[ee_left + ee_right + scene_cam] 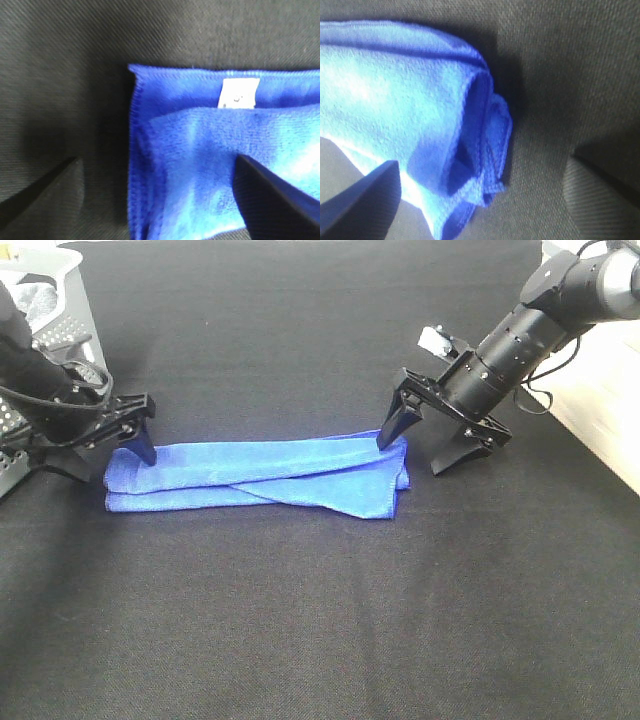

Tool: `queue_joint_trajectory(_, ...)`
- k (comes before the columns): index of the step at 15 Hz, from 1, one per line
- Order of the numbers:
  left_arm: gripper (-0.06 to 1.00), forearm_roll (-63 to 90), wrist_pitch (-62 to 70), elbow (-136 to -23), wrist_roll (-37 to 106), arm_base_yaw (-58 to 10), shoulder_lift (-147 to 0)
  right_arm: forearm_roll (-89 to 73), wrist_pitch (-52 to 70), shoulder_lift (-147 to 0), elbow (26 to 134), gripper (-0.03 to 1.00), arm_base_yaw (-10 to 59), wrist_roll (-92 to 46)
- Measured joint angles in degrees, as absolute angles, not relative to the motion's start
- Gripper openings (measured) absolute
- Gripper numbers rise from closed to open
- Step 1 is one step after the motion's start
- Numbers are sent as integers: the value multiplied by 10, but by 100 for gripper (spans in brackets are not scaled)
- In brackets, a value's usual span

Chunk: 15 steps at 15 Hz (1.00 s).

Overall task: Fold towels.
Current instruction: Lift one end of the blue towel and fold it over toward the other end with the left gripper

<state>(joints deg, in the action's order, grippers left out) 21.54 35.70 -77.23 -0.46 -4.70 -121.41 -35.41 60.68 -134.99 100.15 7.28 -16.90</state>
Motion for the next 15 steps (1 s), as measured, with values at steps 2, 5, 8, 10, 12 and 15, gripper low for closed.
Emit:
queue_joint_trajectory(2,78,235,357,-772,0,-47,-1232,-354,608,-1350,1002,83,73,-169)
queue_joint_trajectory(5,77,265,341,-772,32,-60,-1240,-353,607,-1350,1002,83,73,-169)
queue_joint_trajectory(8,55,270,331,-776,15,-65,-1249,-352,607,-1350,1002,83,73,-169)
queue_joint_trajectory(10,16,275,330,-776,0,-66,-1254,-352,607,-1350,1002,83,73,-169)
queue_joint_trajectory(12,7,272,331,-776,-5,-68,-1251,-352,607,-1350,1002,83,73,-169)
queue_joint_trajectory(15,7,189,380,-795,-45,-68,-1225,-349,614,-1336,1002,83,73,-169)
